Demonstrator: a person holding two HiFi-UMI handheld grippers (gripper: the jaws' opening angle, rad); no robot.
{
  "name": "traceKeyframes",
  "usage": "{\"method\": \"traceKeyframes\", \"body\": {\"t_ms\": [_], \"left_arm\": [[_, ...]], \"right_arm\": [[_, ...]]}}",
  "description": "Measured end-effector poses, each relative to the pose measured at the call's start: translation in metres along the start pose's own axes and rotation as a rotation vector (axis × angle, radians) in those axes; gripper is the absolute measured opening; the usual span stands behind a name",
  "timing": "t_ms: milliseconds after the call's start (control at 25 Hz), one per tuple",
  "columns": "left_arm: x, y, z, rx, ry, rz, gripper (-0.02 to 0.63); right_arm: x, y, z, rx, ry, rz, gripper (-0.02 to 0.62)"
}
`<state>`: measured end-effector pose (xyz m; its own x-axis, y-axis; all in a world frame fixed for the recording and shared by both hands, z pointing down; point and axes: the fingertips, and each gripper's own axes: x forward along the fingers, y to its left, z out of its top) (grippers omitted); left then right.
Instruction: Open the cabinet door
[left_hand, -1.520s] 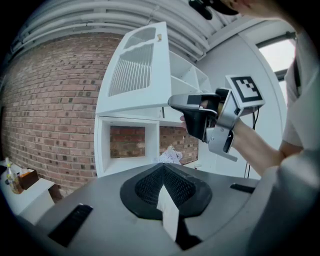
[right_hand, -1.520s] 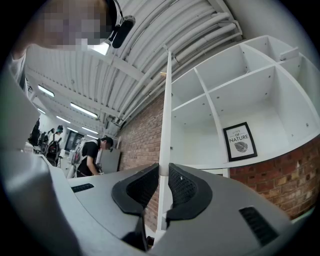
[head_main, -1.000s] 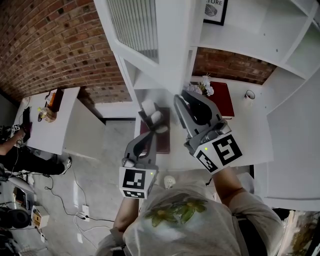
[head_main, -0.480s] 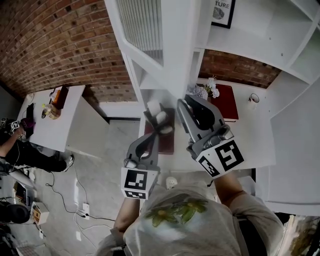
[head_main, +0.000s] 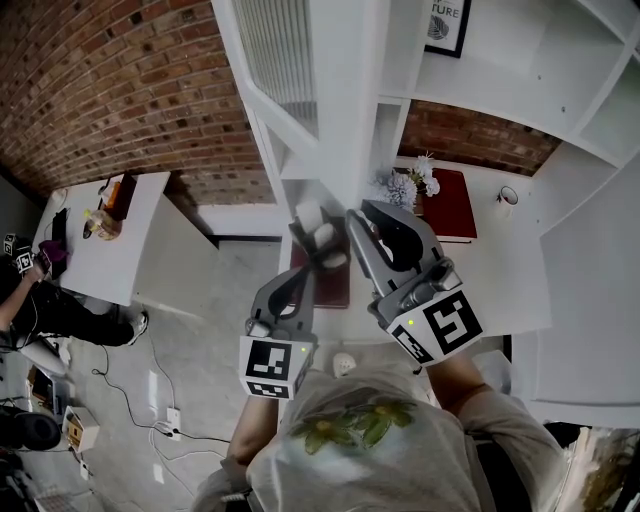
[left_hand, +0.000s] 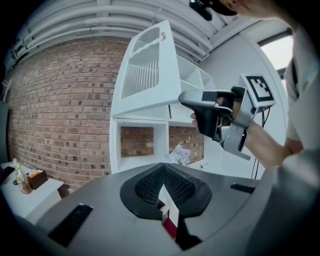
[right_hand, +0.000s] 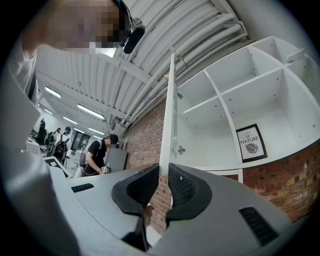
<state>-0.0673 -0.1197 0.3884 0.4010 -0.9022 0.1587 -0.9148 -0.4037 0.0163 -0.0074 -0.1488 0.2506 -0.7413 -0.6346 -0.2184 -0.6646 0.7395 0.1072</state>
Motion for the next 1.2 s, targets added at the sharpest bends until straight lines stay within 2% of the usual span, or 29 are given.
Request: {"method": "traceKeyframes", "body": {"t_ms": [1200], "left_arm": [[-0.029, 0.021, 0.003, 0.016, 0.027, -0.028, 0.009]], "right_arm": [[0.014, 0.053, -0.001, -0.004, 0.004, 0.018, 0.067]]}}
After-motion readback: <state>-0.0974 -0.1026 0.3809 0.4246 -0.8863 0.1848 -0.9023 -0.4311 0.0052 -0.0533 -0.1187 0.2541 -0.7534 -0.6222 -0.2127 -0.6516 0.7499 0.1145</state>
